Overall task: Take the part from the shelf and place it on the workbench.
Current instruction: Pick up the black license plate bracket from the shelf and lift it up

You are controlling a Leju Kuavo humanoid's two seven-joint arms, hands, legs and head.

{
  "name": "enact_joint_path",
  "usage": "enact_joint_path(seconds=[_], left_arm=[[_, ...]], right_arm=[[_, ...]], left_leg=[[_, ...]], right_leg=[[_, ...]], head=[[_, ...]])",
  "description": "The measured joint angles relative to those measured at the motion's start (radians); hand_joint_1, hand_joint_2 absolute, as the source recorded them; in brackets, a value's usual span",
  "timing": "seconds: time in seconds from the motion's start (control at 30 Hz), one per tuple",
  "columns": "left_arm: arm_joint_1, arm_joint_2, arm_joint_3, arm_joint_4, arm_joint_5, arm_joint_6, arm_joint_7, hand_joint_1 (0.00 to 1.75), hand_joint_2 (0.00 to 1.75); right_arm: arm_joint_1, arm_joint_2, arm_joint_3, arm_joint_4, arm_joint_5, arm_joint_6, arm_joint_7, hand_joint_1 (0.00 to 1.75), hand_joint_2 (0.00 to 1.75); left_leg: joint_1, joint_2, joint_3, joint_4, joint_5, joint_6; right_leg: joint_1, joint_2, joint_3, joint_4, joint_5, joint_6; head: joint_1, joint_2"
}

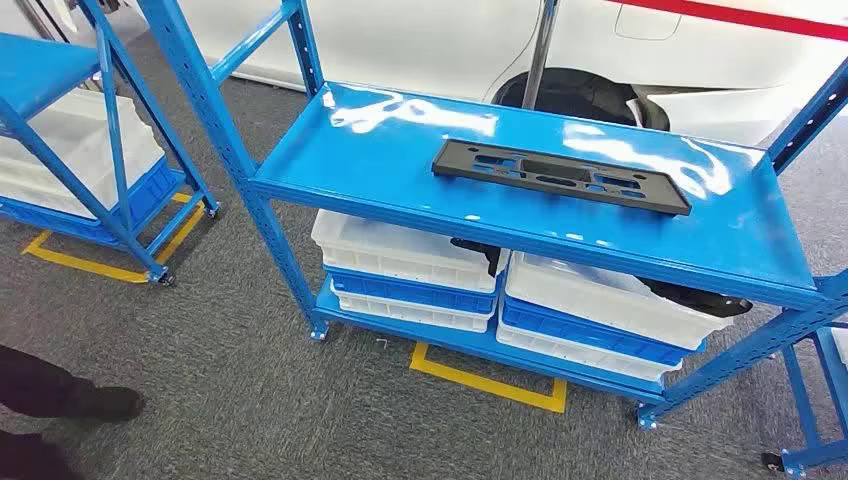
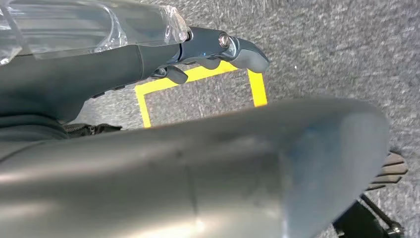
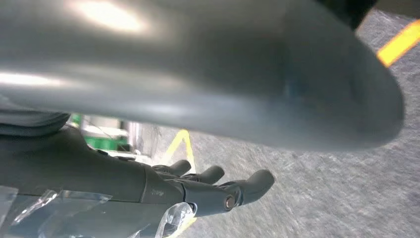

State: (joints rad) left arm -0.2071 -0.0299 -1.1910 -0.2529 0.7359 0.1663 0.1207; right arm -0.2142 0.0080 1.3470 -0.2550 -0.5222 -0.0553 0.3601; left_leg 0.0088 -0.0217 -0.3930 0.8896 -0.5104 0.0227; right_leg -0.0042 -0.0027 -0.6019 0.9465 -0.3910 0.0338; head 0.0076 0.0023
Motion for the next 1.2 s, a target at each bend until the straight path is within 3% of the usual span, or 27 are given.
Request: enact_joint_path(seconds=[0.07, 0.13, 0.2, 0.27, 0.33, 0.37, 0.4, 0.47, 0.5, 0.53, 0.6, 0.67, 0.73, 0.8, 0.83, 0.87, 0.9, 0.93, 1.0, 1.03, 1.07, 1.13, 1.2], left_arm=[[0.001, 0.0, 0.0, 0.0, 0.0, 0.0, 0.0, 0.0, 0.0], [-0.002, 0.0, 0.001, 0.0, 0.0, 0.0, -0.001, 0.0, 0.0], [-0.006, 0.0, 0.001, 0.0, 0.0, 0.0, -0.004, 0.0, 0.0], [-0.003, 0.0, 0.001, 0.0, 0.0, 0.0, -0.004, 0.0, 0.0], [0.002, 0.0, 0.001, 0.0, 0.0, 0.0, -0.004, 0.0, 0.0], [0.003, 0.0, 0.001, 0.0, 0.0, 0.0, -0.004, 0.0, 0.0], [0.003, 0.0, 0.001, 0.001, 0.0, 0.0, -0.004, 0.0, 0.0], [0.003, 0.003, 0.002, 0.002, 0.0, 0.0, -0.004, 0.0, 0.0], [0.003, 0.005, 0.002, 0.002, 0.0, 0.0, -0.004, 0.0, 0.0], [0.003, 0.006, 0.002, 0.003, 0.0, -0.001, -0.004, 0.0, 0.0], [0.001, 0.006, 0.002, 0.004, -0.001, -0.002, -0.005, 0.0, 0.0], [-0.001, 0.006, 0.002, 0.004, -0.001, -0.002, -0.006, 0.0, 0.0], [-0.002, 0.006, 0.002, 0.004, -0.002, -0.004, -0.007, 0.0, 0.0], [0.0, 0.006, 0.002, 0.004, -0.002, -0.005, -0.007, 0.0, 0.0], [0.002, 0.006, 0.002, 0.004, -0.002, -0.005, -0.007, 0.0, 0.0], [0.003, 0.006, 0.002, 0.004, -0.002, -0.006, -0.007, 0.0, 0.0], [0.004, 0.006, 0.002, 0.004, -0.003, -0.007, -0.007, 0.0, 0.0], [0.004, 0.006, 0.002, 0.004, -0.003, -0.008, -0.007, 0.0, 0.0], [0.002, 0.005, 0.002, 0.004, -0.004, -0.012, -0.006, 0.0, 0.0], [0.001, 0.005, 0.002, 0.004, -0.004, -0.014, -0.004, 0.0, 0.0], [-0.001, 0.004, 0.002, 0.005, -0.003, -0.016, -0.002, 0.0, 0.0], [-0.002, 0.004, 0.002, 0.005, -0.004, -0.018, 0.003, 0.0, 0.0], [-0.006, 0.004, 0.002, 0.005, -0.005, -0.018, 0.004, 0.0, 0.0]], right_arm=[[0.001, 0.0, 0.0, 0.0, 0.0, 0.0, 0.0, 0.0, 0.0], [0.002, 0.0, 0.001, 0.001, 0.001, 0.0, 0.001, 0.0, 0.0], [0.0, 0.001, 0.002, 0.001, 0.003, 0.0, 0.001, 0.0, 0.0], [0.0, 0.001, 0.003, 0.001, 0.007, 0.0, 0.002, 0.0, 0.0], [0.002, 0.002, 0.004, 0.001, 0.01, 0.0, 0.004, 0.0, 0.0], [0.003, 0.002, 0.004, 0.001, 0.011, 0.0, 0.006, 0.0, 0.0], [0.003, 0.002, 0.004, 0.001, 0.012, 0.0, 0.008, 0.0, 0.0], [0.001, 0.005, 0.004, 0.001, 0.013, 0.0, 0.01, 0.0, 0.0], [-0.001, 0.007, 0.004, 0.001, 0.014, 0.0, 0.01, 0.0, 0.0], [-0.003, 0.01, 0.004, 0.001, 0.014, 0.0, 0.01, 0.0, 0.0], [-0.005, 0.011, 0.004, 0.001, 0.014, 0.0, 0.011, 0.0, 0.0], [-0.006, 0.012, 0.004, 0.001, 0.014, -0.001, 0.012, 0.0, 0.0], [-0.009, 0.013, 0.004, 0.001, 0.015, -0.001, 0.013, 0.0, 0.0], [-0.009, 0.012, 0.005, 0.001, 0.016, 0.0, 0.014, 0.0, 0.0], [-0.008, 0.012, 0.005, 0.001, 0.016, 0.0, 0.015, 0.0, 0.0], [-0.006, 0.012, 0.005, 0.001, 0.016, 0.0, 0.015, 0.0, 0.0], [-0.005, 0.012, 0.005, 0.001, 0.016, 0.0, 0.016, 0.0, 0.0], [-0.004, 0.011, 0.005, 0.001, 0.015, -0.001, 0.016, 0.0, 0.0], [-0.001, 0.01, 0.005, 0.003, 0.009, -0.001, 0.018, 0.0, 0.0], [0.0, 0.009, 0.005, 0.004, 0.004, -0.001, 0.021, 0.0, 0.0], [0.001, 0.009, 0.004, 0.005, -0.003, -0.001, 0.025, 0.0, 0.0], [-0.001, 0.009, 0.004, 0.006, -0.014, -0.002, 0.032, 0.0, 0.0], [-0.004, 0.01, 0.004, 0.006, -0.02, -0.005, 0.035, 0.0, 0.0]], left_leg=[[-0.001, 0.0, 0.007, 0.002, 0.001, -0.004], [-0.001, 0.004, -0.012, 0.058, 0.005, -0.013], [0.001, 0.009, -0.089, 0.189, -0.01, -0.021], [0.0, 0.01, -0.189, 0.317, -0.069, -0.025], [-0.002, 0.01, -0.251, 0.351, -0.109, -0.023], [-0.005, 0.011, -0.255, 0.311, -0.092, -0.016], [-0.011, 0.012, -0.245, 0.244, -0.048, -0.005], [-0.026, 0.011, -0.215, 0.1, 0.074, 0.025], [-0.033, 0.01, -0.204, 0.058, 0.117, 0.035], [-0.037, 0.008, -0.198, 0.037, 0.14, 0.042], [-0.035, 0.003, -0.177, 0.019, 0.146, 0.049], [-0.026, 0.0, -0.145, 0.006, 0.143, 0.055], [-0.022, 0.0, -0.122, 0.003, 0.129, 0.055], [-0.021, 0.0, -0.102, 0.003, 0.108, 0.054], [-0.021, -0.001, -0.09, 0.003, 0.096, 0.053], [-0.021, -0.001, -0.074, 0.003, 0.083, 0.052], [-0.021, -0.002, -0.057, 0.003, 0.07, 0.05], [-0.021, -0.002, -0.041, 0.003, 0.057, 0.048], [-0.023, -0.002, -0.015, 0.002, 0.033, 0.041], [-0.024, -0.002, -0.007, -0.002, 0.023, 0.035], [-0.025, -0.003, 0.002, -0.003, 0.016, 0.029], [-0.026, -0.001, 0.017, -0.002, 0.009, 0.019], [-0.025, 0.003, -0.004, 0.054, -0.006, 0.008]], right_leg=[[-0.002, 0.0, 0.006, -0.004, 0.003, -0.006], [-0.005, 0.001, 0.027, -0.009, -0.001, -0.02], [-0.006, 0.001, 0.049, -0.011, -0.016, -0.03], [-0.005, 0.003, 0.071, -0.012, -0.036, -0.035], [-0.003, 0.007, 0.098, -0.012, -0.058, -0.037], [0.0, 0.009, 0.115, -0.013, -0.069, -0.037], [0.002, 0.009, 0.132, -0.016, -0.079, -0.038], [0.006, 0.011, 0.161, -0.025, -0.098, -0.035], [0.006, 0.012, 0.171, -0.031, -0.106, -0.031], [0.006, 0.013, 0.181, -0.037, -0.109, -0.026], [0.007, 0.014, 0.189, -0.027, -0.102, -0.012], [0.01, 0.012, 0.168, 0.035, -0.095, -0.003], [0.007, 0.011, 0.094, 0.16, -0.123, 0.004], [0.004, 0.01, -0.001, 0.273, -0.192, 0.01], [0.004, 0.01, -0.032, 0.293, -0.22, 0.011], [0.004, 0.01, -0.05, 0.282, -0.231, 0.012], [0.004, 0.01, -0.052, 0.237, -0.209, 0.011], [0.005, 0.01, -0.044, 0.173, -0.16, 0.008], [0.009, 0.009, -0.03, 0.043, -0.027, -0.001], [0.012, 0.01, -0.026, 0.006, 0.02, -0.007], [0.013, 0.01, -0.024, -0.014, 0.043, -0.015], [0.012, 0.013, -0.012, -0.022, 0.042, -0.029], [0.007, 0.016, 0.002, -0.024, 0.034, -0.04]], head=[[0.0, 0.0], [-0.001, 0.0], [-0.001, 0.0], [-0.001, 0.0], [-0.001, 0.0], [-0.001, 0.0], [-0.001, 0.0], [0.0, 0.0], [0.0, 0.0], [0.001, 0.0], [-0.001, 0.0], [0.001, 0.0], [0.002, 0.0], [0.002, 0.0], [0.003, 0.0], [0.003, 0.0], [0.003, 0.0], [0.003, 0.0], [0.003, 0.0], [0.003, -0.001], [0.002, -0.001], [0.001, 0.0], [-0.002, 0.0]])
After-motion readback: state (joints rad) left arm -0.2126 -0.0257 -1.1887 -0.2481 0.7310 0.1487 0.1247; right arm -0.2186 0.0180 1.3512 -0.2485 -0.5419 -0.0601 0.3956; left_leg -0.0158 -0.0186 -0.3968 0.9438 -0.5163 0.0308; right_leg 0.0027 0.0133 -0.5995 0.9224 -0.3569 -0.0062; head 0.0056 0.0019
